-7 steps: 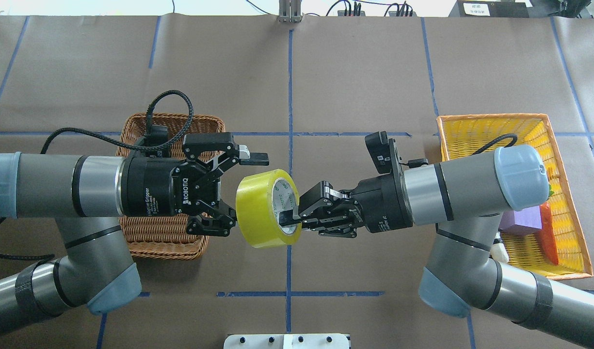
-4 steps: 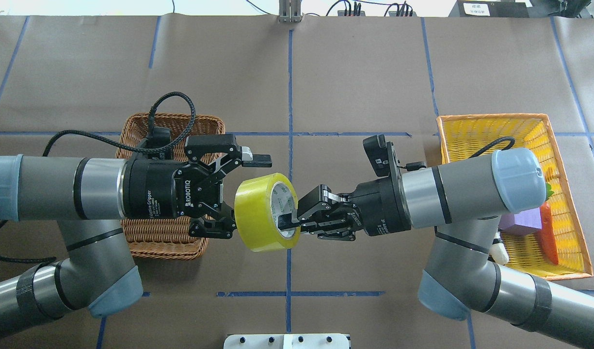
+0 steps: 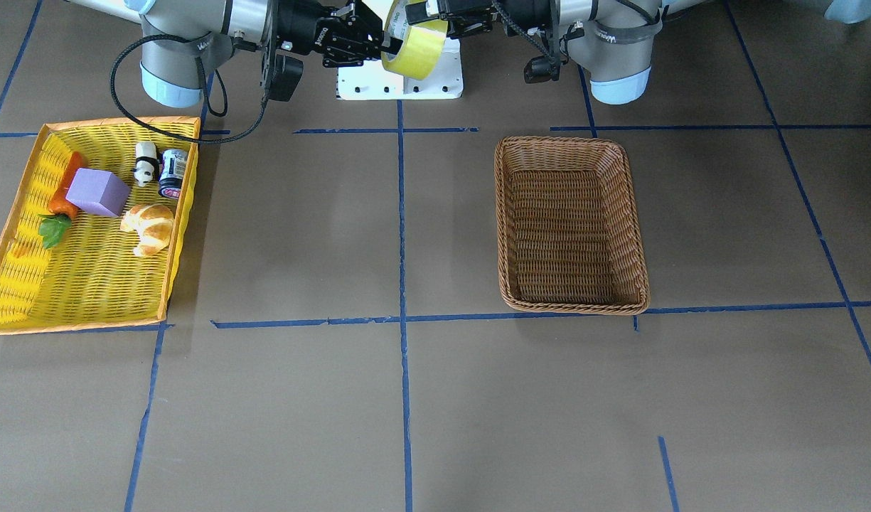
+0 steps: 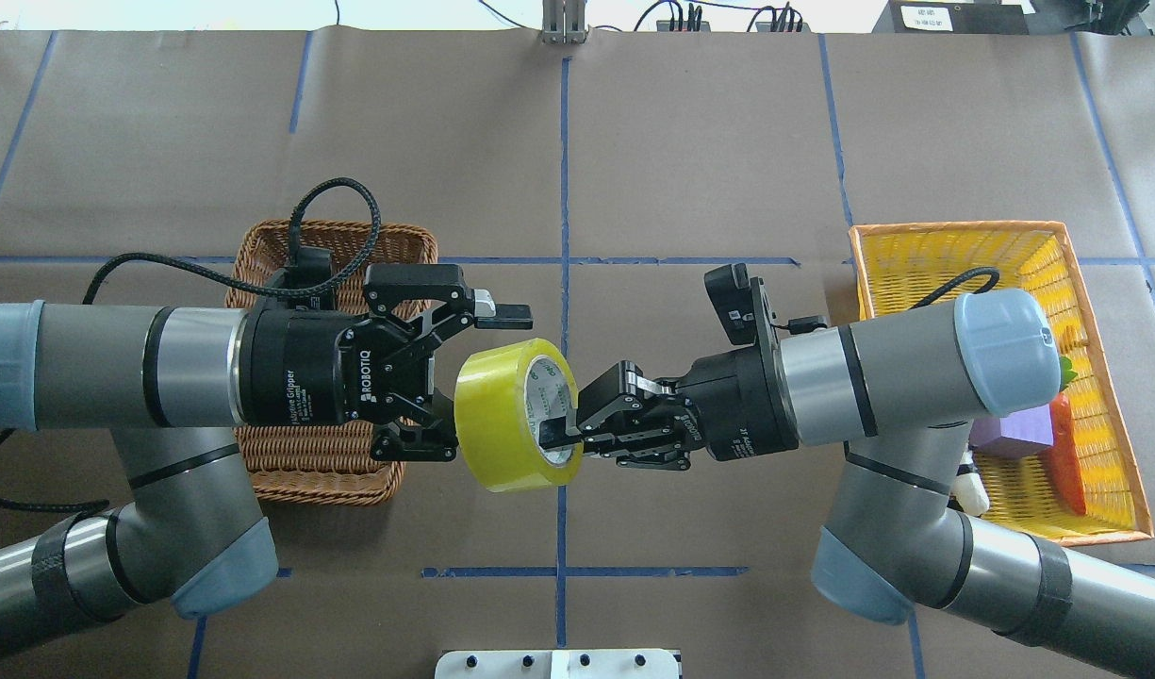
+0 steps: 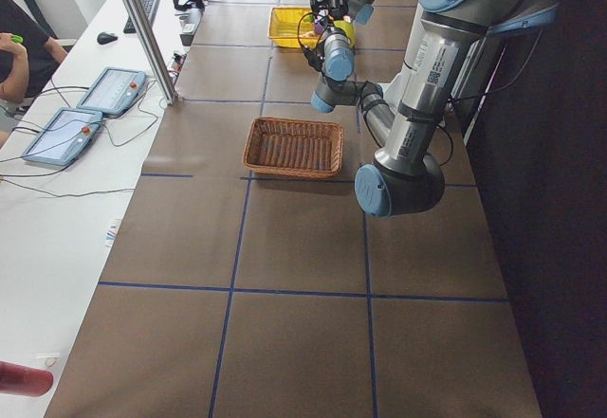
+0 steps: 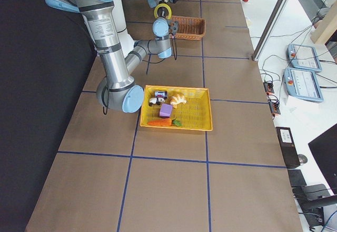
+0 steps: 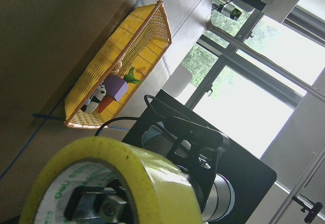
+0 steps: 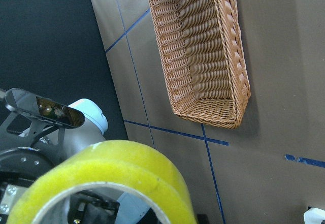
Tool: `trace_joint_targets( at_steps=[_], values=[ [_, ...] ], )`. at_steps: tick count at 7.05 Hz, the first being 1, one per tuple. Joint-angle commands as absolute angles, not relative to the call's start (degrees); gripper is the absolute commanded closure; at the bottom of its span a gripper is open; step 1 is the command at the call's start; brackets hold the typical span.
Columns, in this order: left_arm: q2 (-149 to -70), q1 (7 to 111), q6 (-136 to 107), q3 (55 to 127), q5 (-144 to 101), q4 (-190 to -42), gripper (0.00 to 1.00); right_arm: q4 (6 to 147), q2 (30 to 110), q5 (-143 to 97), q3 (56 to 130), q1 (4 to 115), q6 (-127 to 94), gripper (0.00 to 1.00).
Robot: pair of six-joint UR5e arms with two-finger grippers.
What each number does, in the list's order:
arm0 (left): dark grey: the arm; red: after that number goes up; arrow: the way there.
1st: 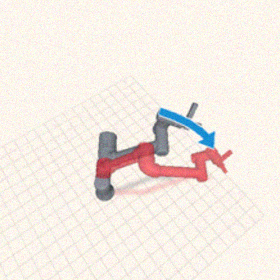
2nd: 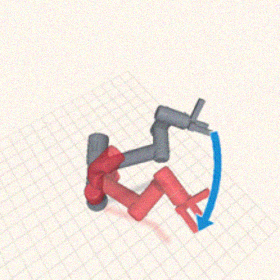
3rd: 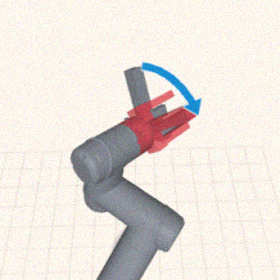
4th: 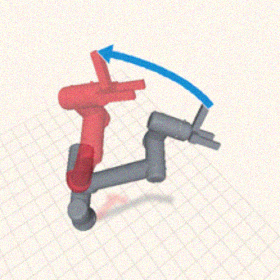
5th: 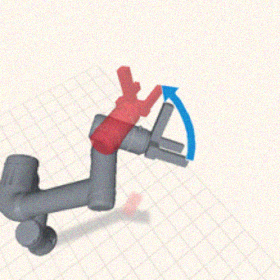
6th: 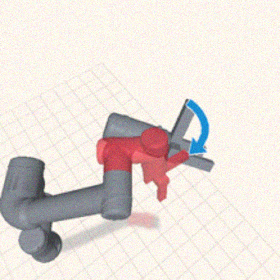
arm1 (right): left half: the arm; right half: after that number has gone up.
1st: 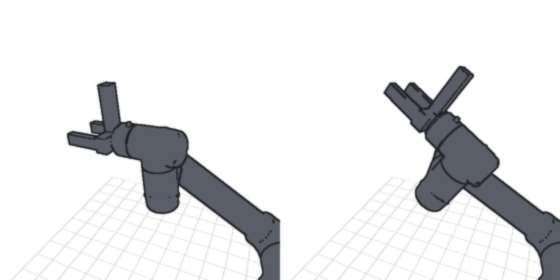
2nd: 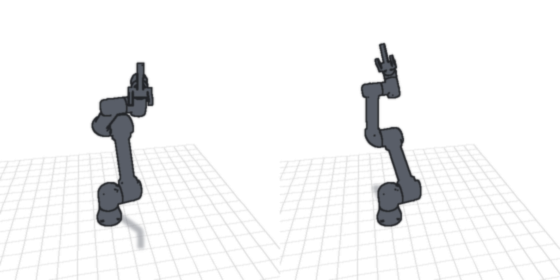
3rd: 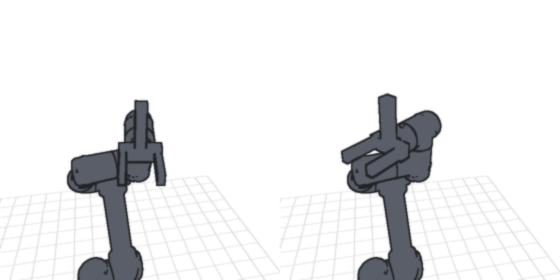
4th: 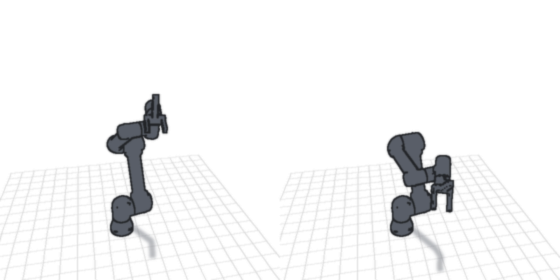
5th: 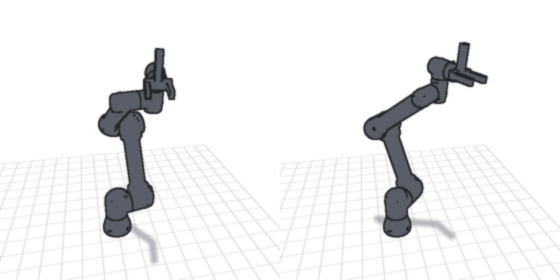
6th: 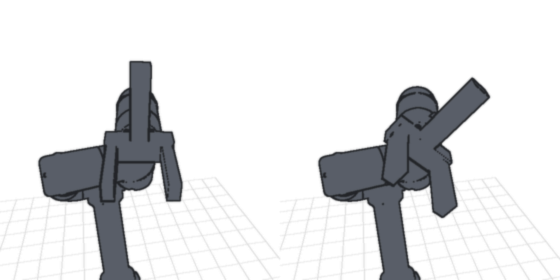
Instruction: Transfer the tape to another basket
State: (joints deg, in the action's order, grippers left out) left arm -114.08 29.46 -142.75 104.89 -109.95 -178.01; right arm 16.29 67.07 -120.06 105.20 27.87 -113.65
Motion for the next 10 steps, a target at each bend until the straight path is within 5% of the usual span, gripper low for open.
trace_joint_targets(
  at_steps=[1,3,6,10],
  values=[
    [-114.00,29.53,-142.82,104.94,-109.95,-177.89,0.15,16.26,66.97,-119.97,105.29,27.86,-113.64,0.36],
    [-113.99,29.53,-143.08,104.94,-110.04,-177.80,0.30,16.26,66.97,-119.88,105.29,27.86,-113.64,0.01],
    [-113.82,29.44,-142.82,104.85,-110.21,-177.80,0.94,16.26,67.06,-119.88,105.38,27.86,-113.64,0.01],
    [-112.94,29.88,-142.82,107.31,-110.57,-177.89,1.00,16.26,67.06,-119.97,105.91,27.95,-113.73,0.01]
  ],
)
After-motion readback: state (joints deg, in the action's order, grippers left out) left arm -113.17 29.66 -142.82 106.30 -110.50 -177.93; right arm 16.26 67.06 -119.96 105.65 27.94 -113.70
